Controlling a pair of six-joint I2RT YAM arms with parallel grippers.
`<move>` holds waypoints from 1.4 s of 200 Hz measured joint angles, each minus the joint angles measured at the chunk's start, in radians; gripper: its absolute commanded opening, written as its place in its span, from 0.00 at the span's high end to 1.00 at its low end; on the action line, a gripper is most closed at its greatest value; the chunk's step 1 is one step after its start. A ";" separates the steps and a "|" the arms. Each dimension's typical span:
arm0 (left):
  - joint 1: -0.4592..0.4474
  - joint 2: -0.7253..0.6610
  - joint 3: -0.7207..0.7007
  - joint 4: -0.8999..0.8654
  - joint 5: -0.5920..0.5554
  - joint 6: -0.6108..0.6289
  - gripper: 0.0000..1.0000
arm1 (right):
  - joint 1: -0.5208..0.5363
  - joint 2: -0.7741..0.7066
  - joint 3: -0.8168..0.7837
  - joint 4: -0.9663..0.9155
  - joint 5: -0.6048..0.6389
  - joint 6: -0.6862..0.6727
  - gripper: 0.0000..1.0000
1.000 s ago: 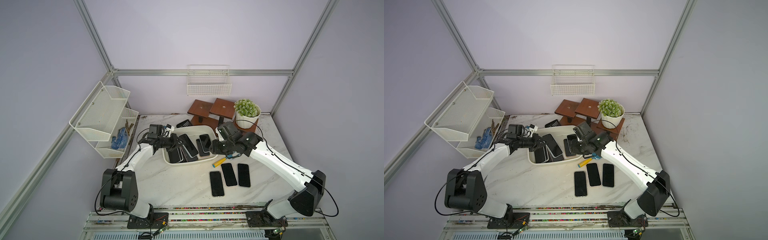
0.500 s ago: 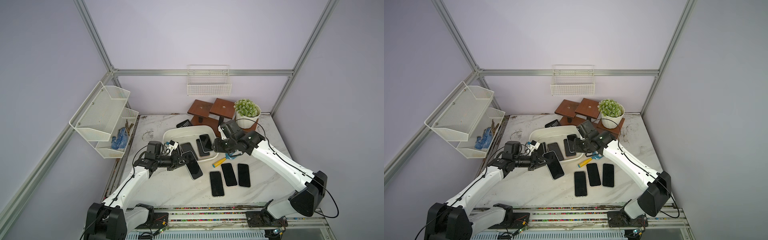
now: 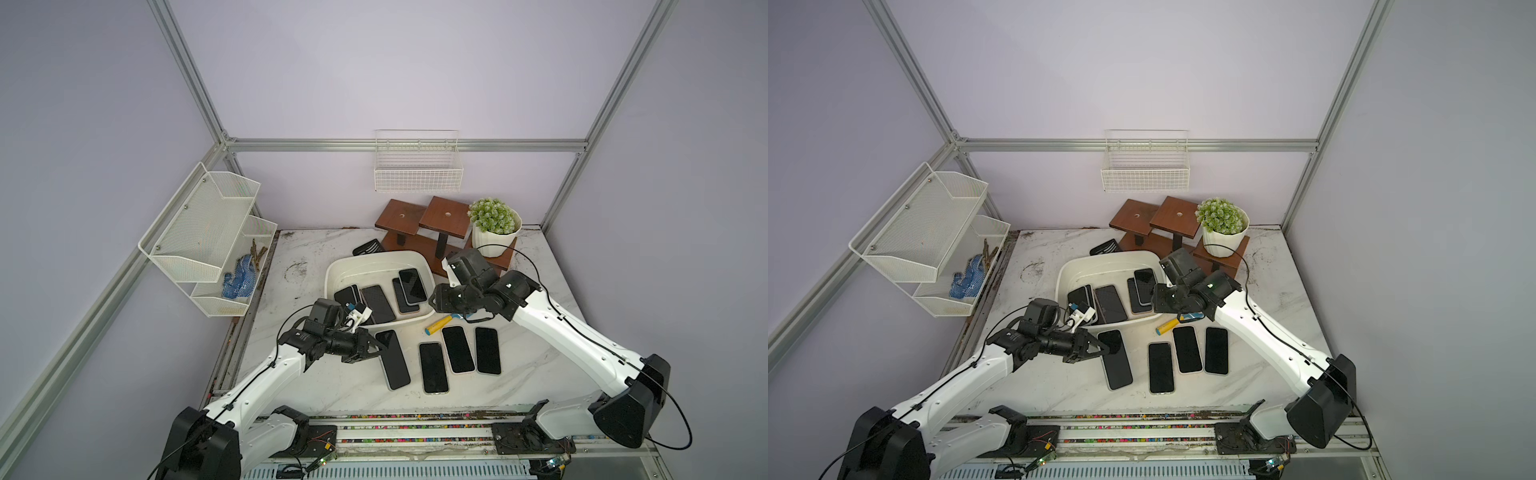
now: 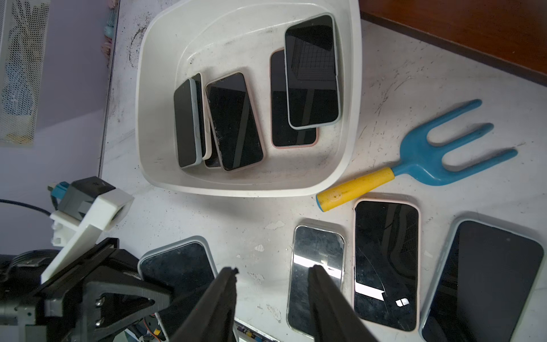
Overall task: Take the phone out of the storage box
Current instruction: Place the phone at the center of the board.
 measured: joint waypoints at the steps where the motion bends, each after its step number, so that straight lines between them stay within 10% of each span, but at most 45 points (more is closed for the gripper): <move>1: -0.001 0.001 0.000 0.000 -0.001 0.000 1.00 | 0.000 -0.001 -0.001 0.000 0.000 0.000 0.55; 145: -0.169 0.420 0.111 0.131 -0.068 0.082 1.00 | -0.030 -0.152 -0.065 -0.001 0.031 -0.004 0.55; 280: -0.193 0.502 0.151 0.190 -0.032 0.128 1.00 | -0.062 -0.238 -0.124 -0.025 0.038 -0.018 0.54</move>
